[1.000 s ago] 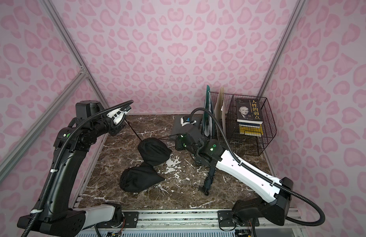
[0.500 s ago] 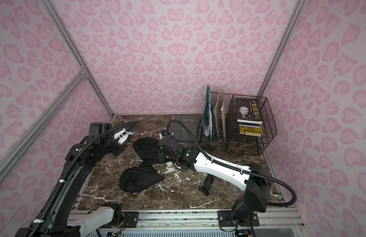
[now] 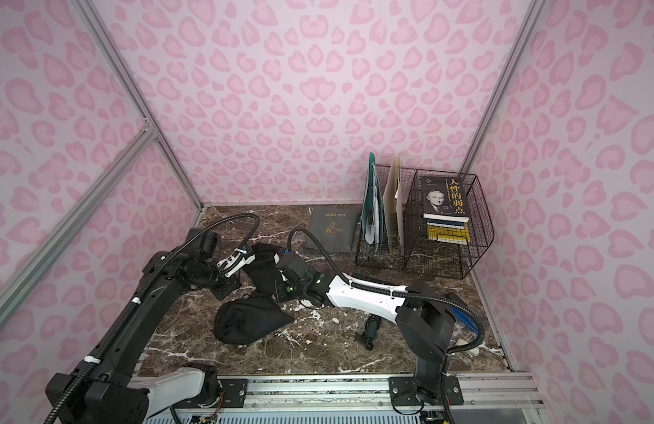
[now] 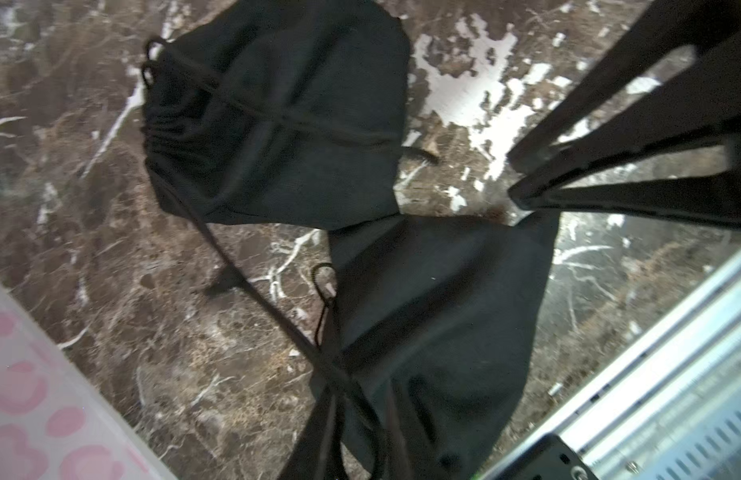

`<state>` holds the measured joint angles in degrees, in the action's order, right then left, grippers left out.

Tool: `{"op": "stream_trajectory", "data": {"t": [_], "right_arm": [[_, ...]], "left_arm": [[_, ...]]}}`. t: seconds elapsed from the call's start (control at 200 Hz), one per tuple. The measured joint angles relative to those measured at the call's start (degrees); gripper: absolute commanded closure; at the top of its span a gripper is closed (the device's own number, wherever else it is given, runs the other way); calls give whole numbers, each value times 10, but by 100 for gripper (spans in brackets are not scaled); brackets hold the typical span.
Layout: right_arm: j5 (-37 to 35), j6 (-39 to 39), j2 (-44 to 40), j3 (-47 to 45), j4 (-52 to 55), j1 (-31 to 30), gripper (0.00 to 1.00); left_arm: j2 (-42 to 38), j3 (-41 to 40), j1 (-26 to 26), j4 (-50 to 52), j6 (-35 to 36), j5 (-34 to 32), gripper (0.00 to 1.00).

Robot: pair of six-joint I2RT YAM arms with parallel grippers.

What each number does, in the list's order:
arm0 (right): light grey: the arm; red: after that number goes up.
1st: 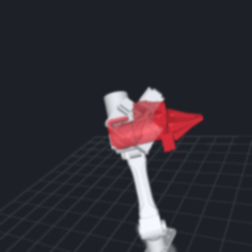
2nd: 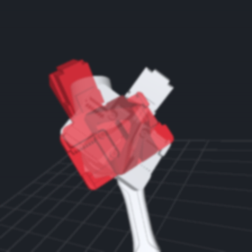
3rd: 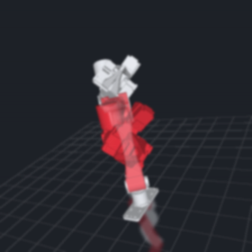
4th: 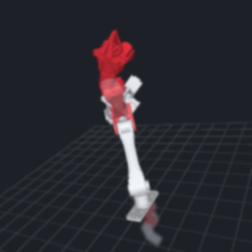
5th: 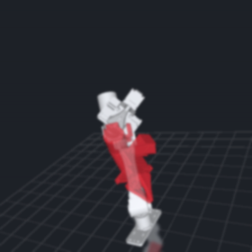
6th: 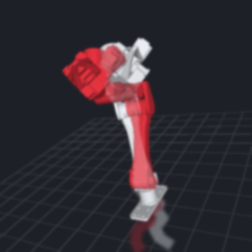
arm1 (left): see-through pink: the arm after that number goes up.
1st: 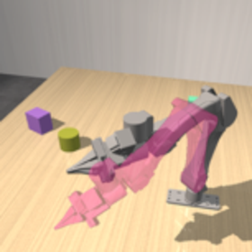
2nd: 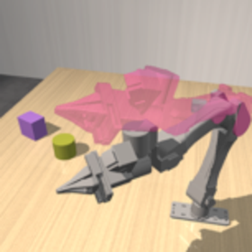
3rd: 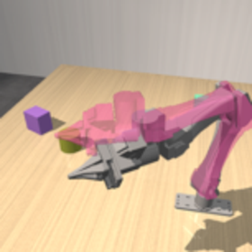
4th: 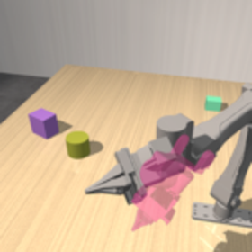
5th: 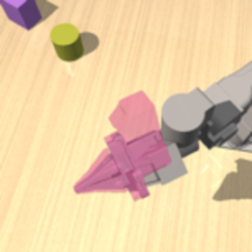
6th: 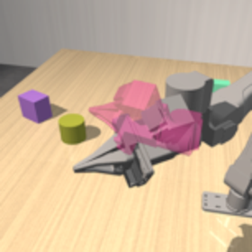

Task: Pack away hair dryers
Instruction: Place the drawstrings on both sides at the center of the board, then move the drawstring bag to the center of the board.

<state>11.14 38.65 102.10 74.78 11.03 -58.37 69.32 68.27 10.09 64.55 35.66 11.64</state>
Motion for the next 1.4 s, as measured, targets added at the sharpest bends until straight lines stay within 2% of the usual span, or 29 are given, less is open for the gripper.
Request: {"op": "stream_trajectory", "data": {"t": [0.215,0.345,0.41,0.585,0.72,0.815,0.86,0.88,0.925,1.02,1.14,1.275,1.4], "right_arm": [[24,0,-37,-38,11,12,66],[24,0,-76,-66,40,14,61],[19,5,-110,-86,55,16,57],[-54,48,-232,-155,107,32,49],[-98,107,-327,-226,160,45,48],[-118,154,-393,-279,194,50,48],[-125,172,-421,-300,205,50,47],[-126,183,-435,-309,212,50,42],[-130,206,-460,-323,223,50,40],[-141,233,-503,-337,240,51,45],[-155,261,-535,-336,254,51,45],[-163,281,-543,-333,264,51,45],[-167,288,-546,-338,266,51,44]], "left_arm": [[67,52,0,90,53,76,35],[87,90,2,121,66,99,22],[95,123,5,129,65,107,19],[161,240,64,95,0,91,18],[270,324,115,40,-62,45,19],[355,381,148,13,-71,19,22],[400,413,161,7,-62,12,24],[421,428,166,4,-56,7,25],[471,463,177,-3,-45,-1,26],[570,555,185,-5,-17,-10,28],[670,658,185,-15,22,-32,29],[717,683,185,-25,69,-47,32],[730,681,185,-31,103,-45,30]]}}
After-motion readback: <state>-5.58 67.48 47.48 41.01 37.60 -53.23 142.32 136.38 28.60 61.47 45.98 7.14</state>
